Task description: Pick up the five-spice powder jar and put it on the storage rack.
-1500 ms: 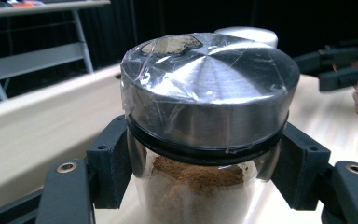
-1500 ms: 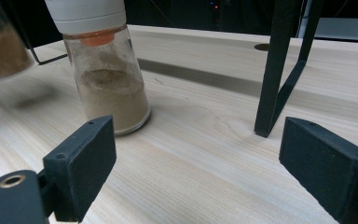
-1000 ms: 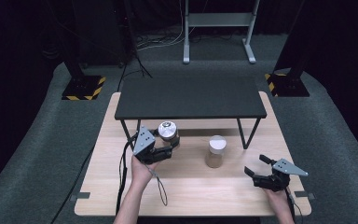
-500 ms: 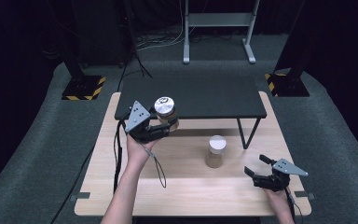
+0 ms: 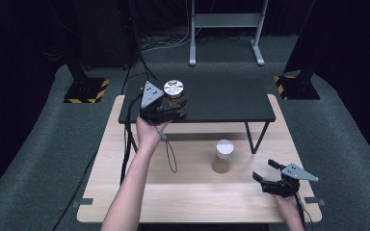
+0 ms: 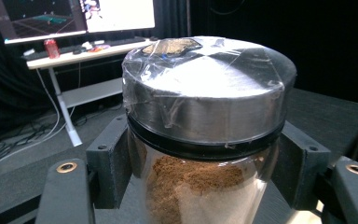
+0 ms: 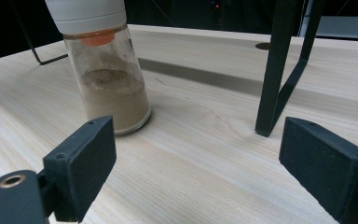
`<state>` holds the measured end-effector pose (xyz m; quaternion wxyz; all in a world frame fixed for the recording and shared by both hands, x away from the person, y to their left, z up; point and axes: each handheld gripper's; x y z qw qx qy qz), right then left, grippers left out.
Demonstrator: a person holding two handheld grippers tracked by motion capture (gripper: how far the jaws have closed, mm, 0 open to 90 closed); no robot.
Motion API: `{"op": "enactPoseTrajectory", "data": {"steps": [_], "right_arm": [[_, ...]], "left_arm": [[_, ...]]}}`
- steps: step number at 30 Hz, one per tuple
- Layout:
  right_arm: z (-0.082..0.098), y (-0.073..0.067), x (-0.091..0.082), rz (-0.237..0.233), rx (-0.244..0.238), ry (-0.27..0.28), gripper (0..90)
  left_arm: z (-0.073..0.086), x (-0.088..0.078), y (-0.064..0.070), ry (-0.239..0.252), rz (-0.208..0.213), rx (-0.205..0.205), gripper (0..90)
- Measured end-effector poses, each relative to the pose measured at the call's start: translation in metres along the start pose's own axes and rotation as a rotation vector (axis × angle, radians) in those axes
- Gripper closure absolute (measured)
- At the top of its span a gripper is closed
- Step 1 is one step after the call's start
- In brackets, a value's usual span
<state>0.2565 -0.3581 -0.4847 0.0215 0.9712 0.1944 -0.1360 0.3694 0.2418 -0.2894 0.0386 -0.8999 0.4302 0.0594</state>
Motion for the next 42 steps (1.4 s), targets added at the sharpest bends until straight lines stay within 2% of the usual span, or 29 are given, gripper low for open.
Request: {"op": "enactPoseTrajectory", "data": {"steps": [5,9,12,16,21,23,28,32,39,42], "right_arm": [[0.000,0.000,0.000,-0.002,0.000,0.000,9.4],[0.000,0.001,0.000,-0.002,0.002,0.001,9.4],[0.000,0.001,0.000,-0.003,0.001,0.002,9.4],[0.001,0.000,0.000,-0.002,0.002,0.004,9.4],[0.000,0.000,0.000,-0.001,-0.002,0.000,9.4],[0.001,0.000,0.000,0.000,-0.001,0.004,9.4],[0.000,0.000,0.000,0.000,-0.003,0.000,9.4],[0.000,-0.001,0.000,0.000,-0.005,0.001,9.4],[0.000,-0.001,0.000,0.003,-0.005,0.002,9.4],[0.000,-0.001,0.000,0.004,-0.006,0.002,9.4]], "left_arm": [[-0.002,0.010,-0.008,-0.040,-0.013,-0.024,30.7],[0.002,0.011,-0.011,-0.024,-0.011,-0.034,30.6],[0.006,0.008,-0.012,0.012,-0.006,-0.039,26.1],[0.003,0.002,-0.010,-0.007,-0.012,-0.035,18.8],[0.012,-0.013,-0.006,-0.003,-0.010,0.001,16.1],[0.017,-0.021,-0.004,-0.007,-0.007,0.018,15.1],[0.033,-0.042,-0.003,-0.017,0.013,0.029,12.7],[0.049,-0.056,-0.001,-0.016,0.022,0.018,9.8],[0.080,-0.076,0.013,-0.009,0.013,0.049,4.4],[0.092,-0.084,0.019,-0.010,0.014,0.050,3.4]]}}
Point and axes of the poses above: each handheld gripper's, and its own axes: x roughly forward along the jaws, z roughly out of its underside, y roughly to its right, and after that the axes turned 14 degrees about z, right-handed
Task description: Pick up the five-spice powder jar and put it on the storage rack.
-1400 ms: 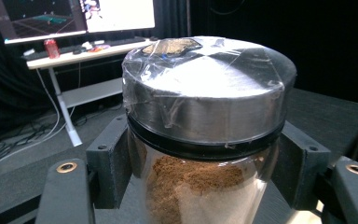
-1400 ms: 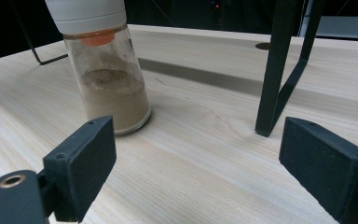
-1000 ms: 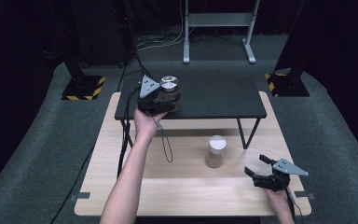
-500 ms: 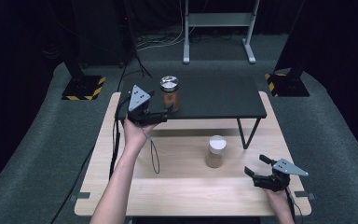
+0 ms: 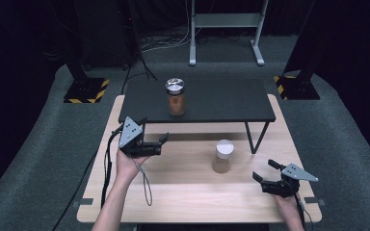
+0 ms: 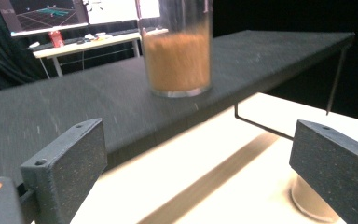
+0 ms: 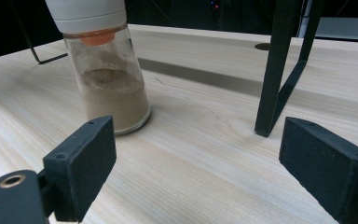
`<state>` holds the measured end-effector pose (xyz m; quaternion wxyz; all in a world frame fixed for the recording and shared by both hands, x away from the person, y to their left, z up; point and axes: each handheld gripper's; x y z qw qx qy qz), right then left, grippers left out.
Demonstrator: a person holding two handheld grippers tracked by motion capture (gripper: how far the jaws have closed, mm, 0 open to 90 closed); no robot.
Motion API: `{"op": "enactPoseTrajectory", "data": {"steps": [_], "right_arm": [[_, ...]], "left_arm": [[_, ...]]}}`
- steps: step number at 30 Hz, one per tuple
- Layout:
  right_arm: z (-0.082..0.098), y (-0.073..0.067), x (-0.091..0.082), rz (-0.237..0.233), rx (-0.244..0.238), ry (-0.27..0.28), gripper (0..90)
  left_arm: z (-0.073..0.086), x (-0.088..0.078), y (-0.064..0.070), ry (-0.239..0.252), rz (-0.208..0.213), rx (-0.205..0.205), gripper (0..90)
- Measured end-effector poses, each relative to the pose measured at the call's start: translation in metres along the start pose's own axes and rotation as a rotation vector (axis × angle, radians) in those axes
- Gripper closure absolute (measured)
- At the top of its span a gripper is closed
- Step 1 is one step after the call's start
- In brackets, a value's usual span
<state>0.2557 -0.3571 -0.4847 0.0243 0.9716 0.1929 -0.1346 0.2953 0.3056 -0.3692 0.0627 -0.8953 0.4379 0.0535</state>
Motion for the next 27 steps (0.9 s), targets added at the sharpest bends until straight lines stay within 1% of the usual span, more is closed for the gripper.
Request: {"op": "enactPoseTrajectory", "data": {"steps": [3,4,7,8,11,14,16,20,25,27], "right_arm": [[0.000,0.000,0.000,0.000,-0.001,0.001,9.4],[0.000,0.000,0.000,0.000,-0.001,0.001,9.4],[0.000,0.000,0.000,0.000,0.000,0.001,9.5],[0.000,0.000,0.000,0.000,0.000,0.001,9.4],[0.000,0.000,0.000,0.000,-0.001,0.000,9.4],[0.000,0.000,0.000,0.001,-0.001,-0.001,9.4],[0.000,0.000,0.000,0.001,-0.001,-0.001,9.4],[0.000,-0.001,0.000,0.001,-0.002,0.000,9.5],[0.000,-0.001,0.000,0.002,-0.002,0.000,9.4],[0.000,-0.001,0.000,0.002,-0.003,0.000,9.4]], "left_arm": [[0.012,-0.007,0.008,-0.006,-0.005,0.009,3.2],[0.015,-0.009,0.011,-0.015,-0.010,0.013,3.2],[0.029,-0.015,0.019,-0.028,-0.018,0.011,2.5],[0.034,-0.017,0.021,-0.032,-0.019,0.006,2.4],[0.051,-0.023,0.024,-0.031,-0.013,-0.029,2.2],[0.065,-0.027,0.026,-0.052,-0.005,-0.047,2.2],[0.076,-0.030,0.028,-0.057,0.000,-0.065,2.2],[0.092,-0.035,0.032,-0.077,-0.001,-0.076,2.4],[0.109,-0.043,0.033,-0.084,0.005,-0.101,3.0],[0.113,-0.045,0.034,-0.100,0.008,-0.098,3.3]]}}
Point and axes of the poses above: each handheld gripper's, and its own axes: x roughly forward along the jaws, z roughly out of its underside, y roughly to its right, and after that the axes turned 14 degrees about z, right-handed
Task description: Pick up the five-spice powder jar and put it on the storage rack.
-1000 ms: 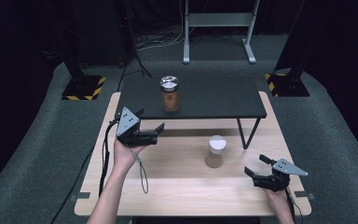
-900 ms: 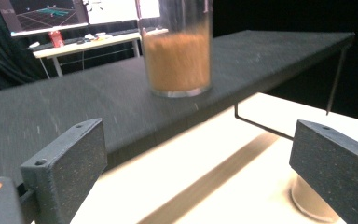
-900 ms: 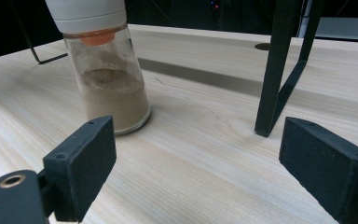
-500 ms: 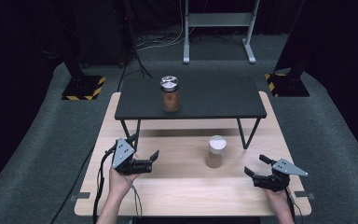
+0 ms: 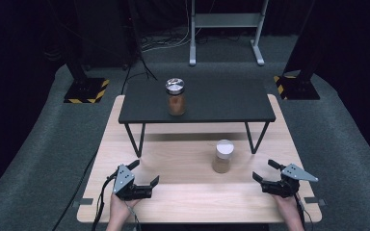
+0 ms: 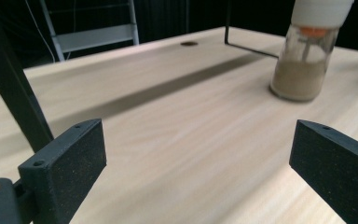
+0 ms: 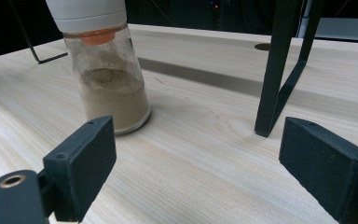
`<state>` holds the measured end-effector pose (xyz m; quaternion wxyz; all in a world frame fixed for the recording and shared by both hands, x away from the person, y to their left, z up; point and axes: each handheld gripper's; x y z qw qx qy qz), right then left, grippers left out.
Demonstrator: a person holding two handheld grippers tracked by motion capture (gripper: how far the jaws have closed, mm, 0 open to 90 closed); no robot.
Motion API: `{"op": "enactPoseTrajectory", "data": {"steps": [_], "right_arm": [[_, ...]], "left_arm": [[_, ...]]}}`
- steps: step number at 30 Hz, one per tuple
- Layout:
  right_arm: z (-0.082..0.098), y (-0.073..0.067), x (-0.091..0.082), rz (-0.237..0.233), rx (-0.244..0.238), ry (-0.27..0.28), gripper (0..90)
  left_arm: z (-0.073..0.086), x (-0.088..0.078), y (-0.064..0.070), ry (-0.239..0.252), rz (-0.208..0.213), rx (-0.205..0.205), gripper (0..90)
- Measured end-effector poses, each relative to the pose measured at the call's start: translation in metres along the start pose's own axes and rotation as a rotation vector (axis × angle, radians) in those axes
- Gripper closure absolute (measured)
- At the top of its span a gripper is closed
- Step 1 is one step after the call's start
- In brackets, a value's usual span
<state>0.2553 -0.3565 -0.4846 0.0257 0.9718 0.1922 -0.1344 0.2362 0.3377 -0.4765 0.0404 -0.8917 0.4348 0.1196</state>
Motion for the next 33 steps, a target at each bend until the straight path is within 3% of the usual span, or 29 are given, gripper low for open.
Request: {"op": "enactPoseTrajectory", "data": {"steps": [2,12,33], "right_arm": [[0.000,0.000,0.000,0.000,0.000,0.000,9.4],[-0.001,0.000,0.000,-0.002,-0.003,-0.004,9.5],[-0.002,0.000,0.001,-0.002,-0.004,-0.008,9.5]], "left_arm": [[0.002,0.000,0.001,-0.017,0.001,0.004,3.3],[0.018,-0.005,-0.002,0.012,-0.006,-0.034,4.1],[0.018,-0.004,-0.002,0.006,-0.014,-0.039,4.4]]}}
Point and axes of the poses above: each handheld gripper's, and its own axes: x roughly forward along the jaws, z roughly out of its underside, y roughly to its right, and after that the axes turned 14 degrees about z, right-handed
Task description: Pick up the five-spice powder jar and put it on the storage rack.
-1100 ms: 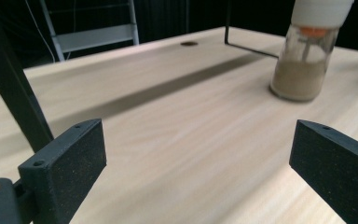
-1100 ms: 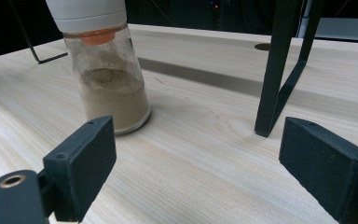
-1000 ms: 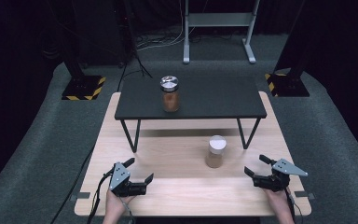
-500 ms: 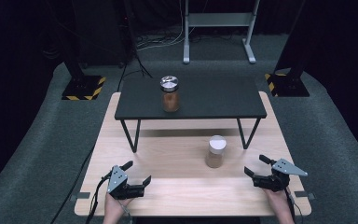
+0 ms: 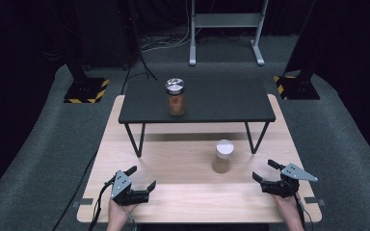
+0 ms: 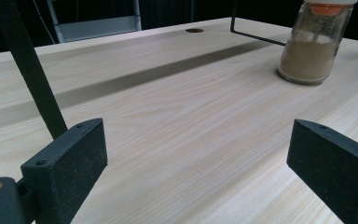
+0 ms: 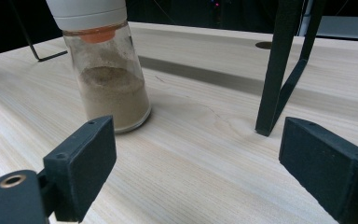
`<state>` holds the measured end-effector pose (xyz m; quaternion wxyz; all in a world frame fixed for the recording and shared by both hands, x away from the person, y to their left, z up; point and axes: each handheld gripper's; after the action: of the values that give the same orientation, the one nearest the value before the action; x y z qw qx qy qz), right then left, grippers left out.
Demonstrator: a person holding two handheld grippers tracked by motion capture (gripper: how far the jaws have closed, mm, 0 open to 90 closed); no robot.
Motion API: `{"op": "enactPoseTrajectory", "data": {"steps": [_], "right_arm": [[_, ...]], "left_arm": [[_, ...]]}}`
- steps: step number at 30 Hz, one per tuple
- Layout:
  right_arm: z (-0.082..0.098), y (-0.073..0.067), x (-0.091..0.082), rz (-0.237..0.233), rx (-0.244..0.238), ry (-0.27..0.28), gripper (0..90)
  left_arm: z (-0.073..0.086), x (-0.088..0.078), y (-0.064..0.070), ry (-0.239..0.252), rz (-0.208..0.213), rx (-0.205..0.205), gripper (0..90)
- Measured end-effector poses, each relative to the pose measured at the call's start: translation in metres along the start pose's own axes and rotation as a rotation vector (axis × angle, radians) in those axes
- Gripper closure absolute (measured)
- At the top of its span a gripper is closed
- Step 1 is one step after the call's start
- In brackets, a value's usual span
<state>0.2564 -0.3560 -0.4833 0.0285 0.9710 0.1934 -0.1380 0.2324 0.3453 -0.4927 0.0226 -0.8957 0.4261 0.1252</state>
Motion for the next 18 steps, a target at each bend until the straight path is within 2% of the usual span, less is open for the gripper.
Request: {"op": "enactPoseTrajectory", "data": {"steps": [18], "right_arm": [[-0.0004,0.0000,0.0002,-0.001,-0.001,-0.002,9.5]], "left_arm": [[-0.0013,0.0009,0.0006,-0.009,0.001,0.007,4.4]]}}
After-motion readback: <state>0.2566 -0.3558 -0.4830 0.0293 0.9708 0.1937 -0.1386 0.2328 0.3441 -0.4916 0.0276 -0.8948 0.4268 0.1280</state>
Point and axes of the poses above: each handheld gripper's, and its own axes: x roughly forward along the jaws, z roughly out of its underside, y roughly to its right, and after that the axes turned 14 degrees about z, right-handed
